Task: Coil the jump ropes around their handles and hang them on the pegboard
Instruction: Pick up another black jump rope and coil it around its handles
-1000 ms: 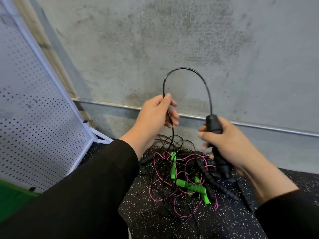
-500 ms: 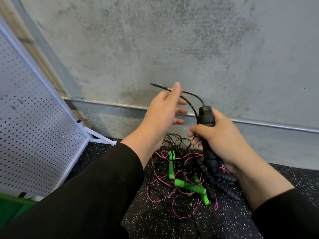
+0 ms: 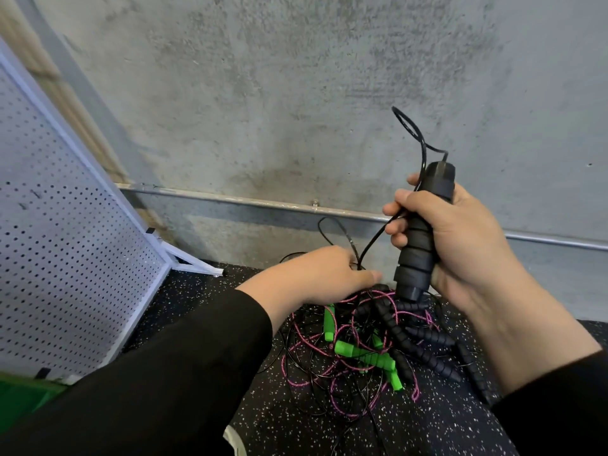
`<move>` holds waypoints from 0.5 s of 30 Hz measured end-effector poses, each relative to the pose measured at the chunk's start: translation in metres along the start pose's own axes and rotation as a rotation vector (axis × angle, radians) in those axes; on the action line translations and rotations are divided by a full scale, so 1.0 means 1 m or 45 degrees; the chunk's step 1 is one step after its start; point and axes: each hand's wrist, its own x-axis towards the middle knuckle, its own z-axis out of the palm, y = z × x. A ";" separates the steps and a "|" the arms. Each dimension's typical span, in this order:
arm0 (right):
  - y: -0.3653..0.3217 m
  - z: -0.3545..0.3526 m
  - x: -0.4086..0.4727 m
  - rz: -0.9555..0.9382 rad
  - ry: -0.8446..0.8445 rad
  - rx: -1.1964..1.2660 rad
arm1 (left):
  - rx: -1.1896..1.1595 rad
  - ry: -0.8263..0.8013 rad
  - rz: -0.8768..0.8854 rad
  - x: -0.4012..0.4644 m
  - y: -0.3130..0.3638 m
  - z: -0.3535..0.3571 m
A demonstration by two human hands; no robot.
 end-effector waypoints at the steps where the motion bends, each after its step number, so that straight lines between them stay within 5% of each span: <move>1: 0.000 0.000 -0.001 0.015 -0.020 0.021 | -0.095 0.025 0.036 0.002 0.001 0.004; 5: -0.004 0.000 -0.006 0.063 -0.060 0.039 | -0.652 0.049 0.122 0.006 0.003 0.011; 10: -0.005 -0.004 -0.007 0.084 -0.060 0.032 | -0.746 -0.026 0.192 0.003 0.006 0.012; 15: -0.004 -0.016 0.001 0.020 -0.034 -0.311 | -0.821 0.330 0.172 -0.003 0.010 -0.005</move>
